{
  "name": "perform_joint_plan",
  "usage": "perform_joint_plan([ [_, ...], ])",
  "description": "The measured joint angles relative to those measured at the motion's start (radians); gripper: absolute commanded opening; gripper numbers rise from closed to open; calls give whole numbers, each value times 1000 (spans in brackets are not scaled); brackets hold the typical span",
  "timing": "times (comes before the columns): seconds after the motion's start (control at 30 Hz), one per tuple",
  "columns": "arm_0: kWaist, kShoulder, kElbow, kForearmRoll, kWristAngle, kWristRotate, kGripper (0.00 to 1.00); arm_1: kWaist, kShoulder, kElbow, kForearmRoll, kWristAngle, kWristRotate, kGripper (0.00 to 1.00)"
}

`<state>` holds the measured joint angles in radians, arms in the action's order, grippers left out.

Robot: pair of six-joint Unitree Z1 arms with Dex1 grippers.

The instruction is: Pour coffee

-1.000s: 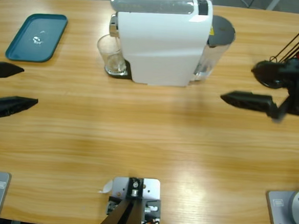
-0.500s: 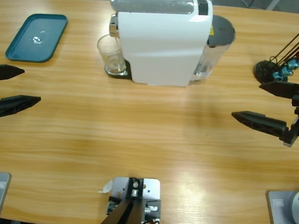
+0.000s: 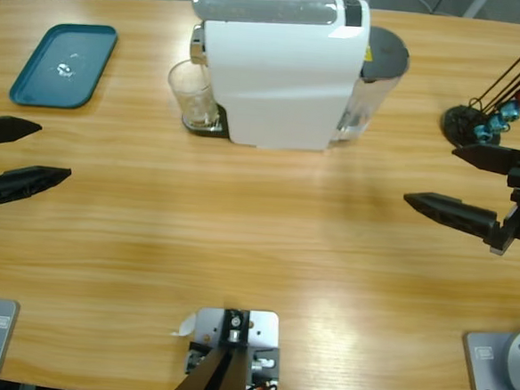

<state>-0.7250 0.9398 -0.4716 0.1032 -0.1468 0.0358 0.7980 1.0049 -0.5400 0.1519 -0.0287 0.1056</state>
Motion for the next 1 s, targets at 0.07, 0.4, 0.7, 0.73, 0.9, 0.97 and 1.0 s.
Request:
perform_joint_plan([
  [0.07,0,0,0,0,0,-2,890,0,5,1,-9,0,1,892],
  [0.4,0,2,0,-3,0,-10,890,0,6,2,-32,-20,-33,858],
  [0.7,0,2,0,-3,0,-10,890,0,9,2,-34,-24,-33,858],
  [0.73,0,2,0,-4,0,-10,890,0,9,2,-34,-24,-33,858],
  [0.9,0,5,0,-8,0,-10,890,0,9,3,-34,-24,-33,855],
  [0.97,0,5,2,-9,0,-10,890,0,9,4,-34,-24,-33,854],
  [1.0,0,5,3,-11,0,-10,890,0,9,4,-34,-24,-33,855],
])
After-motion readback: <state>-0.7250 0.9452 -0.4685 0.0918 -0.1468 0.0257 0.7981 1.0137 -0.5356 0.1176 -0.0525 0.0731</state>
